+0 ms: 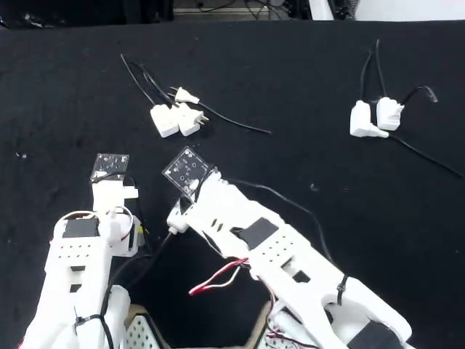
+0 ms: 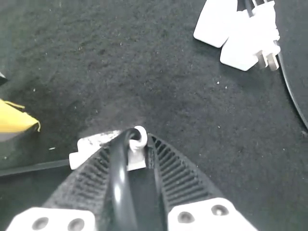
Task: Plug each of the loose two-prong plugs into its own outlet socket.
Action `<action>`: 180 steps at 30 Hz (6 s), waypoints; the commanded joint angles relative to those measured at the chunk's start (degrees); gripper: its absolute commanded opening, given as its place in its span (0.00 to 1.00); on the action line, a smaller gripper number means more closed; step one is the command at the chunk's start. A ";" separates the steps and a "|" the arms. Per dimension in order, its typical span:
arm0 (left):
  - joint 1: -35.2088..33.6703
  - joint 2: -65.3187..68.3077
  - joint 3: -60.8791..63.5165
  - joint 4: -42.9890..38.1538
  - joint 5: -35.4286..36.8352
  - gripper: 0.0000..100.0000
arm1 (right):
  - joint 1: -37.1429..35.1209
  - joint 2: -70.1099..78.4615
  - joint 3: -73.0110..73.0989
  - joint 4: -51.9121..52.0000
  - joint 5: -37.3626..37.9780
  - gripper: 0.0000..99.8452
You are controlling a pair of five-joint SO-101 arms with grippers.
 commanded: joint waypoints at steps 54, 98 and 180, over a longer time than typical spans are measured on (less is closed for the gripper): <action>-0.31 -0.88 -0.57 -0.26 0.09 0.22 | 1.67 4.09 -1.01 -5.27 -2.73 0.01; -0.66 -0.88 -0.57 -0.18 0.09 0.22 | -0.53 13.41 -5.49 -2.37 -0.26 0.01; -33.98 -0.97 -7.16 -2.81 15.56 0.22 | -8.00 22.20 -42.51 45.01 61.19 0.22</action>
